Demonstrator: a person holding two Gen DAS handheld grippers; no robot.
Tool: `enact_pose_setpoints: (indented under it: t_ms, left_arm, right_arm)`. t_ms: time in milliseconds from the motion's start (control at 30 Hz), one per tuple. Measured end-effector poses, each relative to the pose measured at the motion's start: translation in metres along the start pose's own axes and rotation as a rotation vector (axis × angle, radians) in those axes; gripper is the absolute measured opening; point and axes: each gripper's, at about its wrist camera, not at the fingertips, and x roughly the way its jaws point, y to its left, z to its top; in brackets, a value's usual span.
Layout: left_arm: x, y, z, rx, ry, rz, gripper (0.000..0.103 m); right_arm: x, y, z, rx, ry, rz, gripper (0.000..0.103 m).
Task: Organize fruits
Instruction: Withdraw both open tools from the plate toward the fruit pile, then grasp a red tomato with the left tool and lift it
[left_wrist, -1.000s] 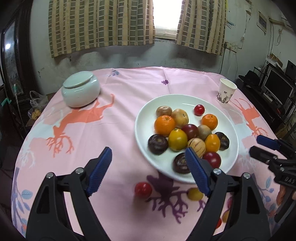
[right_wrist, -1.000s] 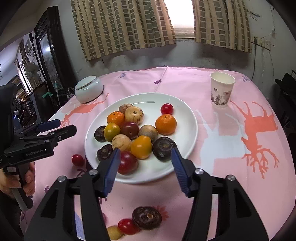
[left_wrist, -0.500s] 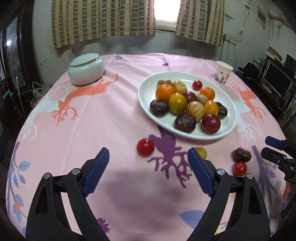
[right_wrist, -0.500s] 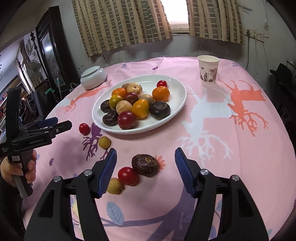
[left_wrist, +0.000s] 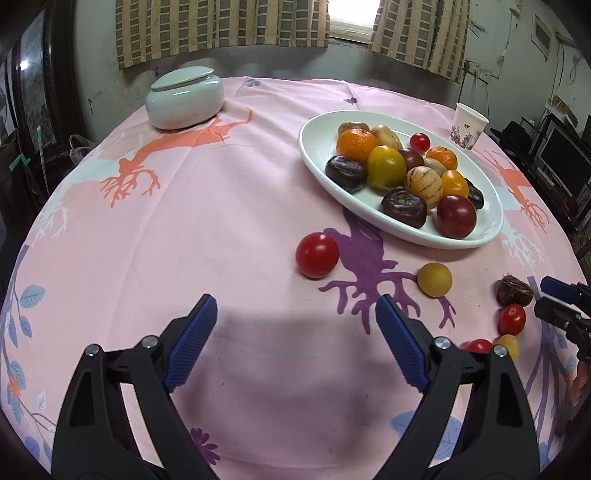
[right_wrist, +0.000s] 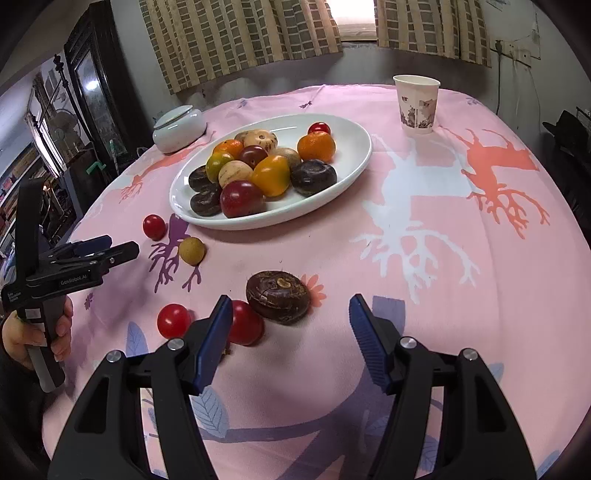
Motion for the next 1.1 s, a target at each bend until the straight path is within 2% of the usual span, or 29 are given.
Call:
enact_pose_setpoints:
  t_ms: [200, 367, 467, 567, 667, 733, 867, 967, 1100]
  left_arm:
    - [0.005, 0.002, 0.000, -0.004, 0.011, 0.000, 0.089]
    - [0.015, -0.006, 0.012, 0.069, 0.005, 0.066, 0.089]
    - [0.022, -0.002, 0.017, 0.044, 0.012, 0.049, 0.087]
    - [0.028, -0.003, 0.019, 0.038, 0.016, 0.027, 0.076]
    - [0.038, -0.011, 0.021, 0.075, 0.035, 0.023, 0.056]
    - [0.042, -0.016, 0.024, 0.096, 0.032, 0.029, 0.052]
    - [0.043, -0.020, 0.025, 0.102, 0.033, 0.000, 0.029]
    - [0.028, -0.025, 0.019, 0.114, -0.002, 0.006, 0.029]
    - [-0.009, -0.041, 0.004, 0.181, -0.056, -0.048, 0.029]
  right_arm:
    - [0.002, 0.001, -0.002, -0.004, 0.007, 0.011, 0.065]
    - [0.001, 0.000, -0.001, 0.002, 0.007, 0.015, 0.065]
    - [0.000, 0.001, -0.001, -0.006, 0.004, 0.013, 0.065]
    - [-0.001, 0.001, -0.001, -0.004, 0.002, 0.021, 0.065]
    - [0.001, 0.000, -0.001, 0.000, 0.005, 0.023, 0.065]
    - [0.001, 0.000, -0.001, 0.002, 0.007, 0.022, 0.065]
    - [0.002, 0.001, -0.001, -0.003, 0.007, 0.019, 0.065]
    - [0.003, 0.002, -0.001, -0.014, 0.008, 0.015, 0.065]
    - [0.006, 0.007, -0.003, -0.027, 0.011, 0.010, 0.065]
